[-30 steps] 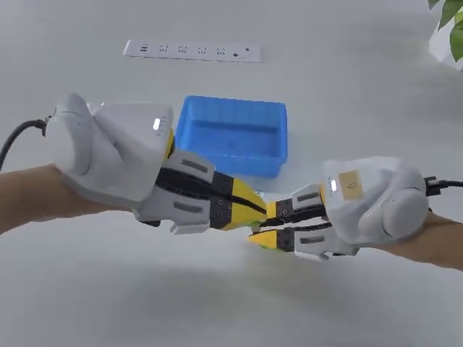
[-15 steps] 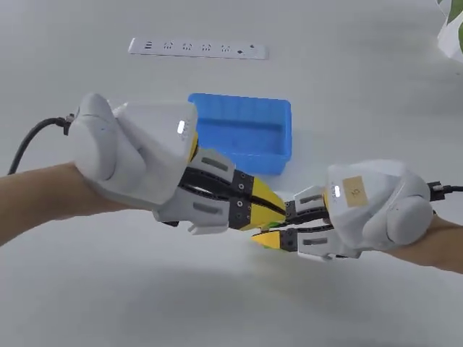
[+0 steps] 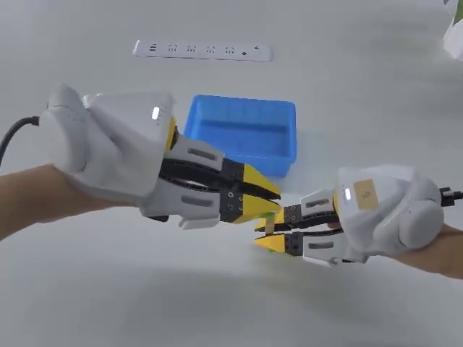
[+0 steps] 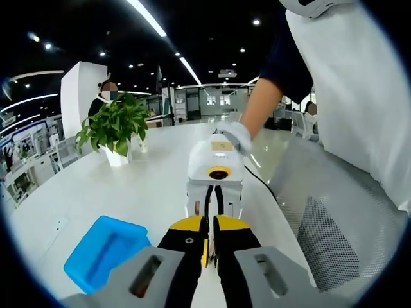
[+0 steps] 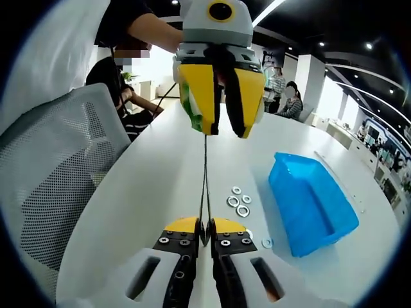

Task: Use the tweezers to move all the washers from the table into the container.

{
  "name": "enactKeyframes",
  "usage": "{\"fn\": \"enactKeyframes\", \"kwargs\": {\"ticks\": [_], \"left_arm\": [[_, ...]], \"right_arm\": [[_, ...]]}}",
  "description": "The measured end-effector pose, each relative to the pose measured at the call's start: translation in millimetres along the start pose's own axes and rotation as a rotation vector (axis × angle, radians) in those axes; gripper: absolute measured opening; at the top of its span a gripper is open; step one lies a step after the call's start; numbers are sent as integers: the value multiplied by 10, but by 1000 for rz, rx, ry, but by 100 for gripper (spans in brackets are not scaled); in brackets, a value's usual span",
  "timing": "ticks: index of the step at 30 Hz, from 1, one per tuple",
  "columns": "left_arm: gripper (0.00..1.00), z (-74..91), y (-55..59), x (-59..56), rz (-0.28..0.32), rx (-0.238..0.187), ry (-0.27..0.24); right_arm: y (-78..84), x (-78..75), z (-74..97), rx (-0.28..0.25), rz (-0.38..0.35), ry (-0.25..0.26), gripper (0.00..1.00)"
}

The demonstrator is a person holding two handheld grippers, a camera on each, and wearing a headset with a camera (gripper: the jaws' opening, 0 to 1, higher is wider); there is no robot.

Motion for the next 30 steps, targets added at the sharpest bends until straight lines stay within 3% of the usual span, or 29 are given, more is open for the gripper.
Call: {"fn": "enactKeyframes", "kwargs": {"ticks": [5,10,12,18,22,25,30], "left_arm": [[14,61,37,-16,27,5,6],[15,-8,83,-88,31,11,32],[15,-54,111,-101,13,29,31],[6,-126,90,-71,3,3,12],[6,-113,106,-56,6,7,17],[6,-114,177,-69,-12,48,27],[5,-109,174,-81,-1,33,9]], "right_arm": [[1,-12,-1,-8,-18,9,7],[3,-15,-8,-16,-27,9,7],[5,-17,-7,-17,-30,10,7],[9,-13,1,-18,-37,10,7],[7,-20,-2,-23,-45,14,7],[2,-19,-14,-24,-46,12,7],[1,-13,-16,-27,-49,11,7]]}}
Point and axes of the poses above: the centre of the closed fingertips' face, and the gripper's own axes: z roughly backward along the fingers, x roughly to its left, y roughly out of its underside, the point moved 8 cm from there along z, roughly backward along the fingers, and after that the axes turned 7 degrees about -z, right-handed, at the moved point
